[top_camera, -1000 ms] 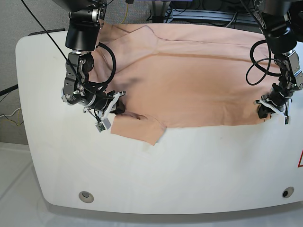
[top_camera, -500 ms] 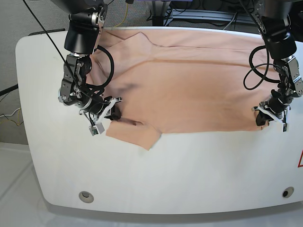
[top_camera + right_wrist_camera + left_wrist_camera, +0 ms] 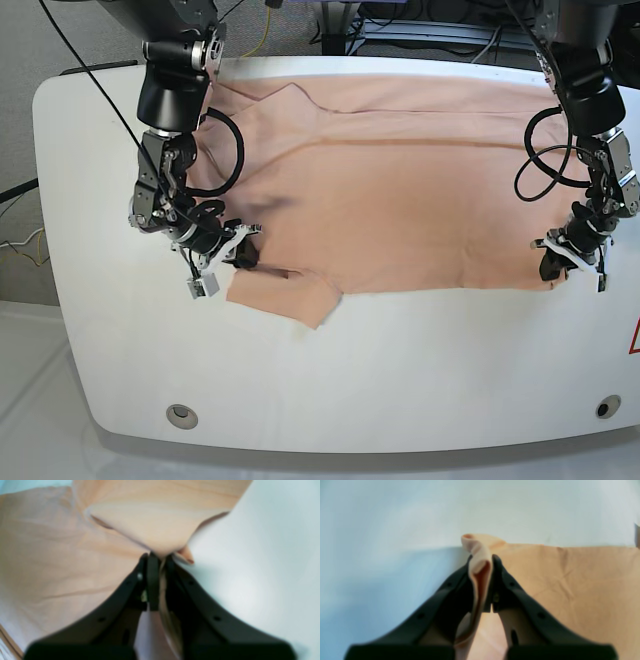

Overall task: Fold the T-shirt properly
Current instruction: 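Lift the gripped edge with both grippers and fold it lengthwise over the shirt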

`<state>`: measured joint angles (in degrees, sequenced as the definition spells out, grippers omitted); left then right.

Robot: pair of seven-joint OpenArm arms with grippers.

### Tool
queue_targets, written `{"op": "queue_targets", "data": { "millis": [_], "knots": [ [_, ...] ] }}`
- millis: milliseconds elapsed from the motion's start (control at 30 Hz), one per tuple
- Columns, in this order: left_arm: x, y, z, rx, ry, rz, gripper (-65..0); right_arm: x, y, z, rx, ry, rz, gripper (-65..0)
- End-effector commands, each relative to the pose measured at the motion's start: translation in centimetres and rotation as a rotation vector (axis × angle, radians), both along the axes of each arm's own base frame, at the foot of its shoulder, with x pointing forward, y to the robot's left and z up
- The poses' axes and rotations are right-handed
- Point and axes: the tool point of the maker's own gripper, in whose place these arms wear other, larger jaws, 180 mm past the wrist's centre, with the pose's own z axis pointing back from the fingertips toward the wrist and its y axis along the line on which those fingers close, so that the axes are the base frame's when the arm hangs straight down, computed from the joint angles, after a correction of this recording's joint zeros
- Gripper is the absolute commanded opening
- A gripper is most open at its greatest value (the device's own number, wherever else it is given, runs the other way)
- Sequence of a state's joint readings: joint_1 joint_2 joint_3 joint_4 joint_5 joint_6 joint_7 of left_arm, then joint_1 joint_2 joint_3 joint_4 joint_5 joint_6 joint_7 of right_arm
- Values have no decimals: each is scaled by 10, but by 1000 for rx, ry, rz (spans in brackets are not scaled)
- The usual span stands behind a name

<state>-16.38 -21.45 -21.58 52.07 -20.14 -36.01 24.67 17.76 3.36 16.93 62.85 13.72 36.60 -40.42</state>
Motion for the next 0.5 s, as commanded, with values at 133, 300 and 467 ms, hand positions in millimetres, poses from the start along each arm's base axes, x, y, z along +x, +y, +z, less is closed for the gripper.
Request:
{"op": "queue_targets", "data": {
  "millis": [133,300,467],
  "knots": [
    [19,6,31,20,-82,-6,-624,21,-4,30,10,-95,-11,-650],
    [18,14,37,43,-86,-5,-624,23,-10,41,-15,-126,-12,-650],
    [19,13,45,70,-81,-27,-624,23,-14,49,-41,-130,-2,-650]
  ]
}}
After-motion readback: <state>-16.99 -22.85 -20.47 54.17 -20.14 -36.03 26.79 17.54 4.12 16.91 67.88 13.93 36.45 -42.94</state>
